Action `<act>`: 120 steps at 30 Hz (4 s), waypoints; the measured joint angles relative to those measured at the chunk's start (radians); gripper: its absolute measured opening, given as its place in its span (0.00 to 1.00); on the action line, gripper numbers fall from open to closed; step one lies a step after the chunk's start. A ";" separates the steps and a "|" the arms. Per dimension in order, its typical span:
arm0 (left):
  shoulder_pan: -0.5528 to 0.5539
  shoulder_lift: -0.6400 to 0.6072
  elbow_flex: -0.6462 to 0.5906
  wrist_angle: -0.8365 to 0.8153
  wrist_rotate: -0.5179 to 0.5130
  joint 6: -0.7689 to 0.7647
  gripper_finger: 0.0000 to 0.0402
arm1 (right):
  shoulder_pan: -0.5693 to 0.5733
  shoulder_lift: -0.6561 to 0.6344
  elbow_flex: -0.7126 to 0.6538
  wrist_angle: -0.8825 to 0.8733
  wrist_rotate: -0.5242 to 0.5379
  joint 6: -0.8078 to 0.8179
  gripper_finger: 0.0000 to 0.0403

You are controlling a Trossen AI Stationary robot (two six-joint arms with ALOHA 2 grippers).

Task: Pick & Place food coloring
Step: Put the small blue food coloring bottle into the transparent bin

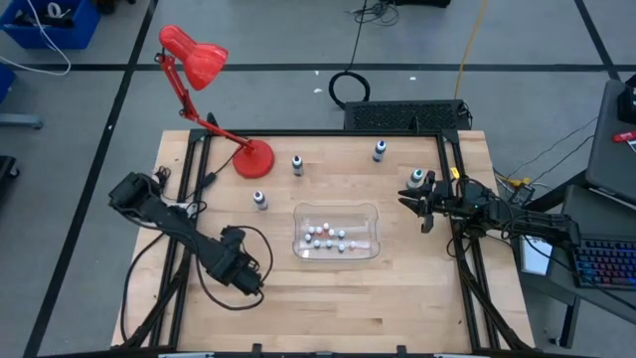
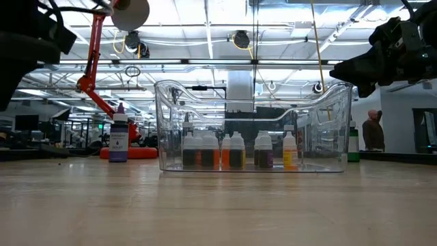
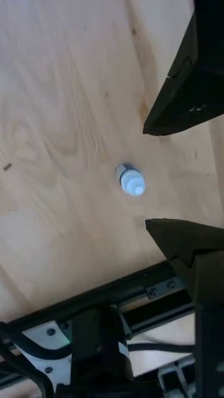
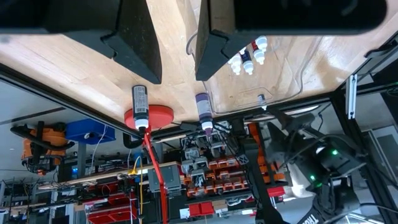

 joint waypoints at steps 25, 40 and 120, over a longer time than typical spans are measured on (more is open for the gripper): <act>0.016 -0.223 -0.317 0.330 -0.007 0.006 0.58 | 0.000 0.000 0.000 0.000 0.000 0.000 0.22; 0.018 -0.225 -0.368 0.395 0.046 0.038 0.58 | 0.000 0.000 0.000 0.000 0.000 0.000 0.22; 0.473 0.514 0.959 0.128 -0.021 1.613 0.13 | 0.000 0.000 0.000 0.000 0.000 0.000 0.22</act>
